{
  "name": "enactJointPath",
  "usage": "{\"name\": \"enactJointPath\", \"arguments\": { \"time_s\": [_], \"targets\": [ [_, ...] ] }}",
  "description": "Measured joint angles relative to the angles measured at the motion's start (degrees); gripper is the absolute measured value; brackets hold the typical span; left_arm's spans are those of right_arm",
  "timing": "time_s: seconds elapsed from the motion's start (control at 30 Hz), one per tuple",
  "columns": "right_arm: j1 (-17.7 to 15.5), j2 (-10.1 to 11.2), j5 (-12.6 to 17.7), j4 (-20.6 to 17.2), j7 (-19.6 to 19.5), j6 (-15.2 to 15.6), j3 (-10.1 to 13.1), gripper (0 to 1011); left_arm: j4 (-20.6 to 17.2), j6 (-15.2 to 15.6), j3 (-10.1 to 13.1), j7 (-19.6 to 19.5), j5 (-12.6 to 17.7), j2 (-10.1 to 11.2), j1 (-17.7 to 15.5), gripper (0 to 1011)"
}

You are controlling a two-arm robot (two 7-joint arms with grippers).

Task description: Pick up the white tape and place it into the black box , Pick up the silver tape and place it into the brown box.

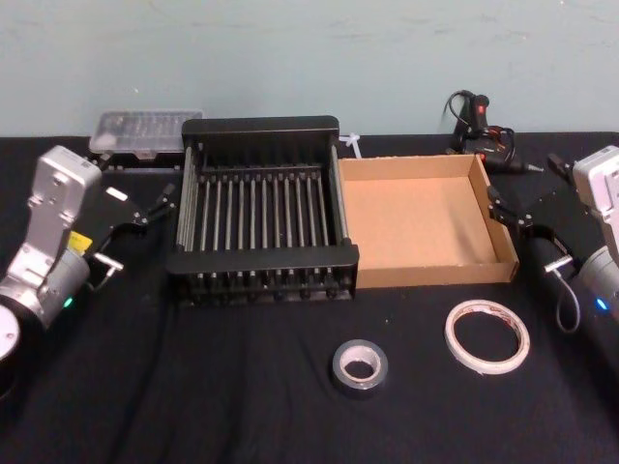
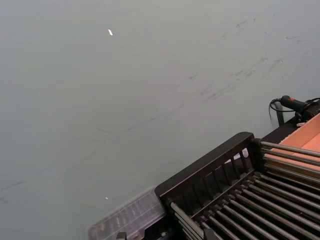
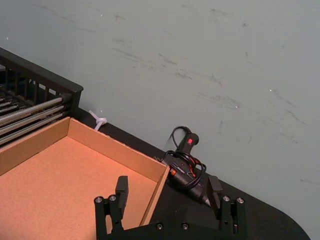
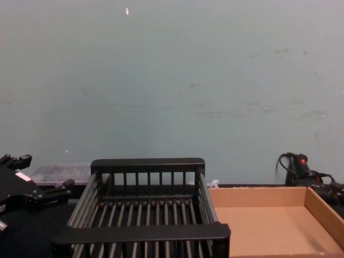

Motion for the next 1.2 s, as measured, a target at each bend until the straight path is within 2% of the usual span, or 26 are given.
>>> {"name": "enactJointPath", "arguments": {
  "time_s": [1.2],
  "targets": [
    [0.0,0.0,0.0,0.0,0.0,0.0,0.0,1002,0.0,0.0,0.0,0.0,0.0,0.0,0.0,1001]
  ]
}}
